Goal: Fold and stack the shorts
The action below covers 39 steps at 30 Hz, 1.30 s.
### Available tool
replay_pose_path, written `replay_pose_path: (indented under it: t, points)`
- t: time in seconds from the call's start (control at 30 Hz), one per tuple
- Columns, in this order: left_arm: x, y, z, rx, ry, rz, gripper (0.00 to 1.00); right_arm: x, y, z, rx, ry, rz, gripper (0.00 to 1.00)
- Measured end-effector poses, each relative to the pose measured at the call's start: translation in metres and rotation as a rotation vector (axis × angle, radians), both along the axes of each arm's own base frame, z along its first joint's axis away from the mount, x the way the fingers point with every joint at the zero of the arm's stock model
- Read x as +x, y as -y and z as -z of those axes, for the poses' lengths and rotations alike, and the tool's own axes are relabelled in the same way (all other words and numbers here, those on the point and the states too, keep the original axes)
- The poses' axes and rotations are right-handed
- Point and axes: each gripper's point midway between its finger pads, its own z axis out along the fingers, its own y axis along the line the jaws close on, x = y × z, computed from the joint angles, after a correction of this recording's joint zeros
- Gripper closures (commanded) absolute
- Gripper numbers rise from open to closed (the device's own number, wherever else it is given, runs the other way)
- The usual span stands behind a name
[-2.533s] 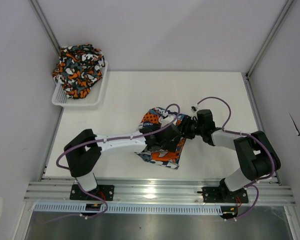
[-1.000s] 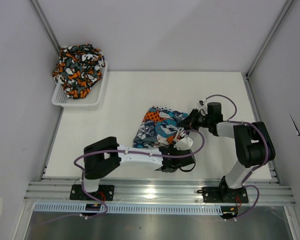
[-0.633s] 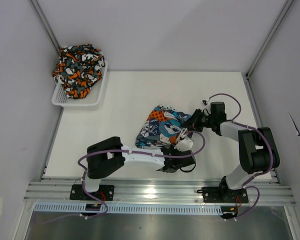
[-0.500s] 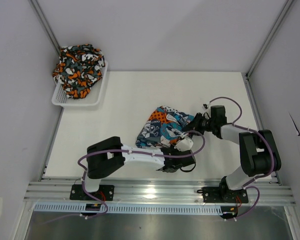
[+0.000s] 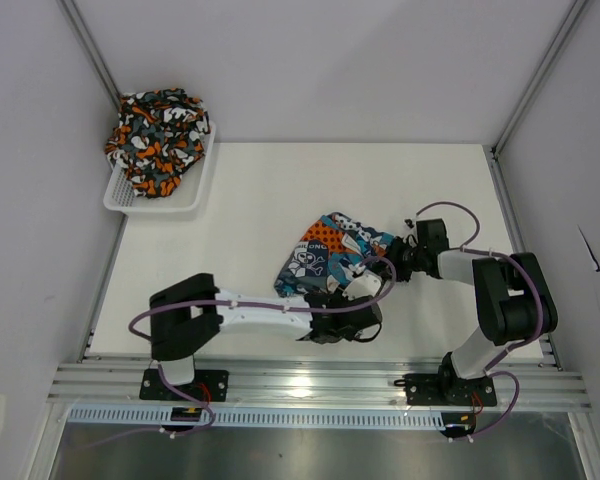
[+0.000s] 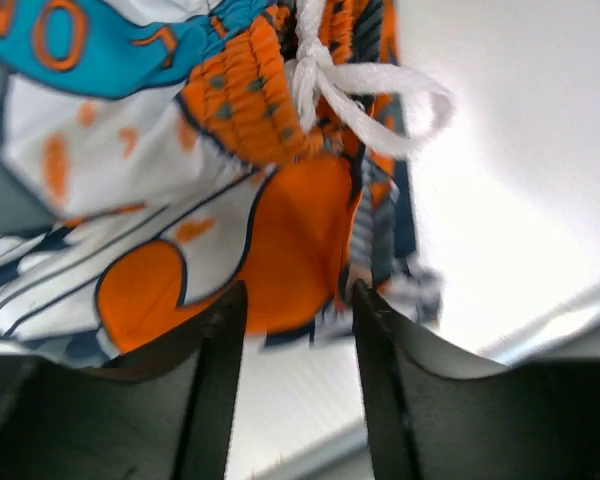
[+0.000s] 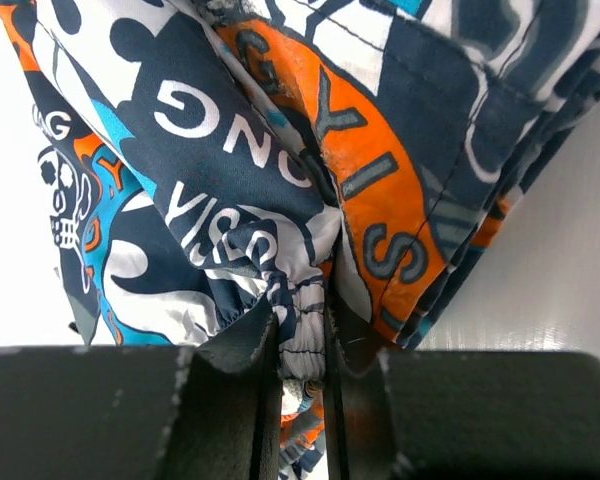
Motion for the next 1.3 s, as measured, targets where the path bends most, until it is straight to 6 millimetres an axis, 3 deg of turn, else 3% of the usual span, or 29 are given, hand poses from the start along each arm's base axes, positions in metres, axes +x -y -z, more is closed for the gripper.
replay_pose_path:
  t: [0.13,0.2,0.23,0.27,0.37,0.43,0.57,0.67,0.7,0.8,0.9,1.03,1.3]
  points:
    - [-0.013,-0.001,-0.044,-0.131,-0.026,0.039,0.41,0.004,0.004,0.000,-0.041,0.005,-0.002,0.88]
    - [-0.017,0.001,-0.076,-0.223,-0.025,0.058,0.34,0.007,0.007,-0.001,-0.065,0.004,0.003,0.78]
    - [-0.017,0.002,-0.092,-0.269,-0.023,0.067,0.33,0.009,0.008,-0.002,-0.075,0.003,0.005,0.66]
    - [-0.019,0.001,-0.107,-0.310,-0.023,0.077,0.32,0.010,0.009,-0.003,-0.083,0.004,0.009,0.61]
    - [-0.006,-0.005,-0.139,-0.411,-0.026,0.069,0.31,0.017,0.012,-0.008,-0.108,0.019,0.017,0.47]
    - [0.017,-0.016,-0.148,-0.447,-0.026,0.020,0.31,0.020,0.014,-0.014,-0.119,0.037,0.027,0.37]
    - [0.060,-0.036,-0.140,-0.425,-0.006,-0.084,0.31,0.022,0.020,-0.037,-0.143,0.094,0.054,0.36]
    - [0.070,-0.031,-0.124,-0.354,-0.007,-0.094,0.33,0.024,0.026,-0.060,-0.160,0.160,0.079,0.39]
    - [0.074,-0.025,-0.120,-0.334,-0.009,-0.092,0.34,0.024,0.028,-0.067,-0.168,0.179,0.089,0.42]
    - [0.086,-0.005,-0.104,-0.287,-0.013,-0.086,0.38,0.024,0.033,-0.083,-0.185,0.232,0.109,0.66]
    - [0.091,0.004,-0.084,-0.251,-0.026,-0.082,0.44,0.024,0.035,-0.095,-0.191,0.273,0.111,0.73]
    - [0.092,0.006,-0.072,-0.239,-0.032,-0.082,0.61,0.021,0.030,-0.098,-0.170,0.277,0.088,0.80]
    - [0.087,0.013,-0.062,-0.275,-0.025,-0.063,0.74,0.019,-0.007,-0.079,0.013,0.195,-0.031,0.82]
